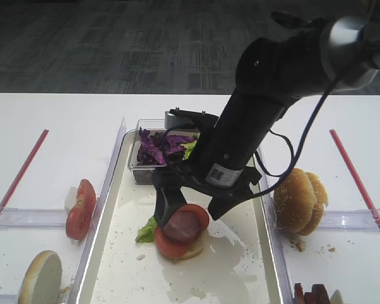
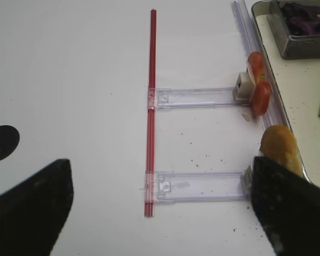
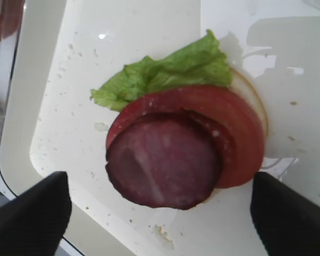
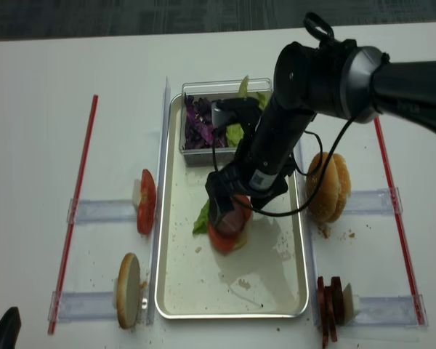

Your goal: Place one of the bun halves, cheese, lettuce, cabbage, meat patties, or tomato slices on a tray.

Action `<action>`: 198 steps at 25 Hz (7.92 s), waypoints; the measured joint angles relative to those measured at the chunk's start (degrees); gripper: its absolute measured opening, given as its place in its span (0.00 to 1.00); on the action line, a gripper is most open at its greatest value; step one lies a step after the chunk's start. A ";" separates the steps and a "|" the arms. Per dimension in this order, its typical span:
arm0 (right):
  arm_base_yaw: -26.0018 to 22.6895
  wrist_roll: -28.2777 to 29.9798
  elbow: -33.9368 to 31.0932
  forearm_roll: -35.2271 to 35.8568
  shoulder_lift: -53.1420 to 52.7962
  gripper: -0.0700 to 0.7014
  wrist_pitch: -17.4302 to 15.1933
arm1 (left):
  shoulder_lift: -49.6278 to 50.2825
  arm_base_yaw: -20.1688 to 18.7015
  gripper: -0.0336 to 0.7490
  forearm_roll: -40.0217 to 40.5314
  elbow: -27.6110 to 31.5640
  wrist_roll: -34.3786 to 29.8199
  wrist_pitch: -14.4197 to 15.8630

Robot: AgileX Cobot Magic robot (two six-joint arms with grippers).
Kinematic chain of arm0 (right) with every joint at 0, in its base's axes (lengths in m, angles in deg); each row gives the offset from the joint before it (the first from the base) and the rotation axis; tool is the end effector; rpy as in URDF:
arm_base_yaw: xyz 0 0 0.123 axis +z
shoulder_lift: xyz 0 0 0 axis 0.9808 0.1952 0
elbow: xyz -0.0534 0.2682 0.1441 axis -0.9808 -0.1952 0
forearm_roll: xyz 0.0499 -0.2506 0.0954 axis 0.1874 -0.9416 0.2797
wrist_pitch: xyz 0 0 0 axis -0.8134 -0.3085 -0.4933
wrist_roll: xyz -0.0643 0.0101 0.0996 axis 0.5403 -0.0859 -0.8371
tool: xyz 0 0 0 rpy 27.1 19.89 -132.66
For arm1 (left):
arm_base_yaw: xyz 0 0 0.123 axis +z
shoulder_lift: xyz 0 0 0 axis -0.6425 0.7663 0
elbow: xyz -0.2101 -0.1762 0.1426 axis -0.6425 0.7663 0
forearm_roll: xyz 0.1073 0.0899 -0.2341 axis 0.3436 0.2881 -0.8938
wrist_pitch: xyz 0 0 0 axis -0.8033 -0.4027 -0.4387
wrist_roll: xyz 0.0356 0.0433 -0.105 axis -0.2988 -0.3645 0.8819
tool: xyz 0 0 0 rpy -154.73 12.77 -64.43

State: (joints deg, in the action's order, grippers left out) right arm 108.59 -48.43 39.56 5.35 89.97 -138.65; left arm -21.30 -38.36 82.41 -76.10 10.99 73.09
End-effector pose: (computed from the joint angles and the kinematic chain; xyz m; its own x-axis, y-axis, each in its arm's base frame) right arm 0.3187 0.2465 0.1567 -0.9220 -0.3722 -0.1069 -0.3758 0.7937 0.4784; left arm 0.0051 0.0085 0.2590 -0.5520 -0.0651 -0.8313 -0.1146 0.9934 -0.0017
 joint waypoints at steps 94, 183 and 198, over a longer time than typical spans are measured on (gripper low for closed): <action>-32.61 -17.88 -7.89 -31.67 -28.57 0.97 -11.60 | 0.00 0.00 0.83 0.00 0.00 0.00 0.00; -32.61 -14.84 -43.94 -33.23 -111.44 0.63 -13.46 | 0.00 0.00 0.83 0.21 0.00 0.00 0.00; -32.61 -14.84 -43.94 -32.54 -111.44 0.51 -13.46 | 0.00 0.00 0.83 0.21 0.00 0.00 0.00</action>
State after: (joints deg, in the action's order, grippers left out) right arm 75.98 -63.26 -4.39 -27.19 -21.47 -152.11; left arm -21.30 -38.36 82.62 -76.10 10.99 73.09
